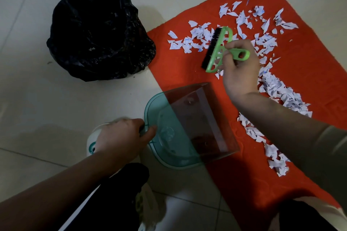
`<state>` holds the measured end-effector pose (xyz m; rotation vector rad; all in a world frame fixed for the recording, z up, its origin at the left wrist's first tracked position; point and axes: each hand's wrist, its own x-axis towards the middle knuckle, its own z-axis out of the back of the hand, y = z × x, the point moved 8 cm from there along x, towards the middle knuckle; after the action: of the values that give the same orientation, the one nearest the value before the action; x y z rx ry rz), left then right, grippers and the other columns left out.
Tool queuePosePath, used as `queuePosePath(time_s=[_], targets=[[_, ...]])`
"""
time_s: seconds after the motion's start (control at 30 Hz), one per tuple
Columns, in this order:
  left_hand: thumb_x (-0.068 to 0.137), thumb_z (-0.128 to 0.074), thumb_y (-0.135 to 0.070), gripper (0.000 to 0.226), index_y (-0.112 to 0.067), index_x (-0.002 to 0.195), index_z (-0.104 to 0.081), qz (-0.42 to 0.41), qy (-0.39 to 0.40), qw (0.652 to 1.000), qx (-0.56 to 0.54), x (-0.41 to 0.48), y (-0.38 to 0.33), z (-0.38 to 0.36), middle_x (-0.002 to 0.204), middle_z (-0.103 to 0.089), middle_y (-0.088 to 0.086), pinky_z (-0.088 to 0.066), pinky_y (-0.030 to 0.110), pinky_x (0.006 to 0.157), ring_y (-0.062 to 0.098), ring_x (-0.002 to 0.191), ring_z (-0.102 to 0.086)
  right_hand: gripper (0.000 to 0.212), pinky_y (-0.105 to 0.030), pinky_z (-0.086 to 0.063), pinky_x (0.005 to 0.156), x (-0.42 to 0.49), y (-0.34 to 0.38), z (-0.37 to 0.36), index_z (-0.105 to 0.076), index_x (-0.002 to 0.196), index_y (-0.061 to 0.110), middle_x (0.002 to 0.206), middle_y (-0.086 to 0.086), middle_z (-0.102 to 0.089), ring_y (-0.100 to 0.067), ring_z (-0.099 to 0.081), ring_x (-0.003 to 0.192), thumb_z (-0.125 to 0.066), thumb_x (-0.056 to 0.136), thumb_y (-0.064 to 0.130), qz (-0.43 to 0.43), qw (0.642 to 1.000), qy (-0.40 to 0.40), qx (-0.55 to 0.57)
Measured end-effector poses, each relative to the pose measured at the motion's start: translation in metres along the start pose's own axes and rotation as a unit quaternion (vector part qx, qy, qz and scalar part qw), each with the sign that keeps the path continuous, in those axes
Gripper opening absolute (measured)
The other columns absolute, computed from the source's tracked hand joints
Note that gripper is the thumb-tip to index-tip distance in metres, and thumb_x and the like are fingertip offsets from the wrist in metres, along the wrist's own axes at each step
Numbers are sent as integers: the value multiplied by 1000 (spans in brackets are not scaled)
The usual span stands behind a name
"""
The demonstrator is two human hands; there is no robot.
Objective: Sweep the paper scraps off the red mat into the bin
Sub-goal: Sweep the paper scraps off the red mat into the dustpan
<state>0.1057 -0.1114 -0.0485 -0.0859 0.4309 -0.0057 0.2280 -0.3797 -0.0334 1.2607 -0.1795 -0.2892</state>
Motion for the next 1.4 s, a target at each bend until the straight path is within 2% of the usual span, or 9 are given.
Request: queuePosePath(time_s=[0.17, 0.3, 0.5, 0.73, 0.87, 1.07, 1.17, 1.23, 1.4], targets=[[92, -35, -65, 53, -21, 61, -41, 7, 6, 1000, 2, 1, 1, -1, 64, -53, -4, -37, 25, 48, 9, 55, -50, 17, -42, -60, 66, -9, -9, -27, -55, 92, 21, 84, -5, -65, -25, -70, 76, -53, 95, 4, -36, 996, 84, 2], [92, -36, -64, 53, -22, 61, -43, 13, -2, 1000, 1, 0, 3, 0, 64, -53, -4, -37, 25, 48, 8, 54, -50, 14, -14, -45, 48, 6, -6, 3, -58, 97, 15, 84, -3, -61, 5, -57, 59, -50, 92, 5, -9, 995, 19, -95], [91, -37, -64, 54, -20, 60, -44, 27, -7, 1000, -11, 1, 6, 0, 61, -54, -4, -42, 27, 53, 12, 55, -52, 15, -49, -57, 60, 16, -1, 14, -57, 90, 17, 80, -3, -63, -31, -69, 71, -48, 88, 6, -34, 999, -8, -27], [91, -38, -64, 54, -19, 60, -44, 21, -6, 1000, -7, 0, 5, -2, 66, -54, -3, -40, 27, 54, 15, 59, -54, 9, -48, -60, 64, 19, -27, 18, -61, 88, 19, 90, -9, -69, -24, -71, 76, -54, 92, 14, -129, 991, -19, -44], [91, -40, -63, 55, -18, 60, -45, 26, -13, 999, -19, 0, 5, 1, 61, -54, -2, -43, 28, 54, 16, 56, -54, 11, -26, -55, 51, 27, -11, 42, -59, 93, 11, 68, 5, -59, 1, -63, 53, -51, 96, 18, -70, 991, -94, -64], [91, -40, -63, 56, -18, 60, -44, 28, -2, 999, -19, 1, 3, -1, 63, -55, -2, -41, 28, 54, 15, 57, -53, 13, -54, -56, 61, 24, -17, 19, -60, 78, 26, 79, -8, -68, -32, -69, 73, -54, 89, 23, -90, 994, -41, -44], [91, -39, -64, 56, -18, 59, -43, 28, -2, 999, -15, 0, 5, -2, 65, -55, -3, -41, 29, 55, 17, 59, -53, 17, -30, -58, 57, 23, -24, 27, -65, 94, 8, 74, -8, -65, -7, -68, 62, -51, 94, 18, -108, 991, -55, -61], [91, -39, -63, 56, -18, 59, -43, 30, -7, 999, -17, -1, 5, -1, 64, -54, -3, -40, 28, 53, 17, 58, -52, 20, -9, -40, 41, 25, -22, 42, -62, 101, 0, 67, 3, -55, 10, -57, 47, -48, 97, 14, -97, 988, -92, -80], [90, -40, -63, 56, -18, 59, -45, 36, -9, 999, -21, 2, 5, 3, 57, -53, -3, -34, 25, 48, 13, 52, -51, 11, -14, -40, 47, 27, -1, 43, -58, 91, 7, 67, 5, -53, 8, -53, 47, -49, 95, 13, -56, 992, -113, -13]])
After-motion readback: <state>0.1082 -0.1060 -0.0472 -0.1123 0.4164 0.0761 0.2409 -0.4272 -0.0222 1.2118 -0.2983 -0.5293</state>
